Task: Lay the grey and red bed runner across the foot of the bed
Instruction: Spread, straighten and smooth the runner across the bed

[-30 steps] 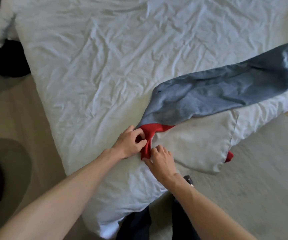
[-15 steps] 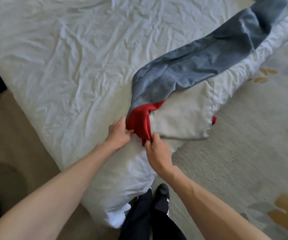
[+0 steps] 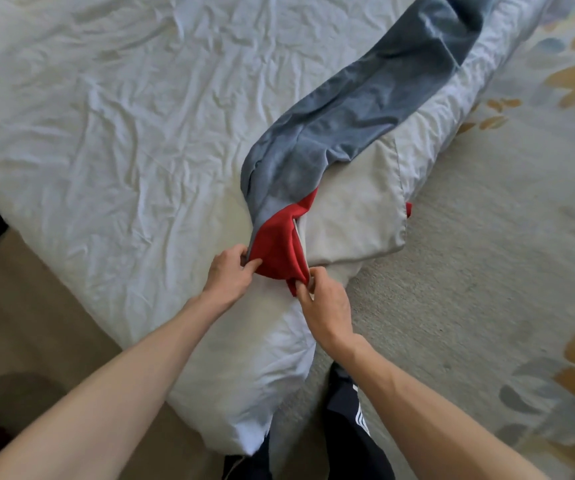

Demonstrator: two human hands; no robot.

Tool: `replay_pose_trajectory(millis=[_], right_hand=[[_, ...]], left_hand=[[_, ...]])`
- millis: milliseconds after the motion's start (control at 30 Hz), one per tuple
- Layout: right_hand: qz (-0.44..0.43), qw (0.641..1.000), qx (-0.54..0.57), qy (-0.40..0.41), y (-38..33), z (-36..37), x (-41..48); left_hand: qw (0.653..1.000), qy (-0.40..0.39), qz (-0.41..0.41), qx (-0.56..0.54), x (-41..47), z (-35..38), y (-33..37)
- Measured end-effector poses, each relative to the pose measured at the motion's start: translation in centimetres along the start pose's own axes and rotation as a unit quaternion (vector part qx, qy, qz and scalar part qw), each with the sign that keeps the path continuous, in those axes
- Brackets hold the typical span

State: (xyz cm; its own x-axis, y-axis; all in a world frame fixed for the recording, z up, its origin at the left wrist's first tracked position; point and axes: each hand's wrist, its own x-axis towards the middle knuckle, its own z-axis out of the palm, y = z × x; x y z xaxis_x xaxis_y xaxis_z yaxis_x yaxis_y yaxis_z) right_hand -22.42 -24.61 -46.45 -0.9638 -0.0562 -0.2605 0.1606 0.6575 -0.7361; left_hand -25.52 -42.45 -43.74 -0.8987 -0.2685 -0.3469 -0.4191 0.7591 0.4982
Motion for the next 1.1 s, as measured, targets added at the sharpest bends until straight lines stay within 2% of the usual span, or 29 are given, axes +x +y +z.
replay_pose_trajectory(millis=[133,300,533,633,733,833,933,1100], right_hand=[[0.018,1.0,-0.01,0.014,-0.7,0.8,-0.3],[0.062,0.996,-0.019,0.069,-2.1,2.5,-1.1],[0.155,0.973,0.041,0.165,-3.9,5.7,-3.7],[0.147,0.963,0.076,0.211,-5.5,6.6,-4.1],[0.13,0.953,0.119,0.245,-7.0,7.0,-4.5],[0.154,0.931,0.196,0.267,-7.8,7.6,-5.1],[0.199,0.918,0.244,0.24,-8.0,7.9,-5.3],[0.194,0.945,0.127,0.23,-7.4,7.8,-4.6]], left_hand=[[1.0,-0.011,0.024,0.001,0.4,-0.7,-0.7],[0.993,-0.067,0.093,0.028,1.4,-1.8,-2.2],[0.974,-0.126,0.186,0.041,1.1,-3.3,-4.4],[0.971,-0.113,0.211,0.006,1.3,-4.7,-4.3],[0.97,-0.097,0.213,-0.056,1.3,-5.5,-3.8],[0.97,-0.093,0.185,-0.125,1.5,-5.9,-3.4],[0.965,-0.091,0.153,-0.193,1.4,-6.3,-3.1],[0.954,-0.089,0.135,-0.251,1.3,-6.8,-3.0]])
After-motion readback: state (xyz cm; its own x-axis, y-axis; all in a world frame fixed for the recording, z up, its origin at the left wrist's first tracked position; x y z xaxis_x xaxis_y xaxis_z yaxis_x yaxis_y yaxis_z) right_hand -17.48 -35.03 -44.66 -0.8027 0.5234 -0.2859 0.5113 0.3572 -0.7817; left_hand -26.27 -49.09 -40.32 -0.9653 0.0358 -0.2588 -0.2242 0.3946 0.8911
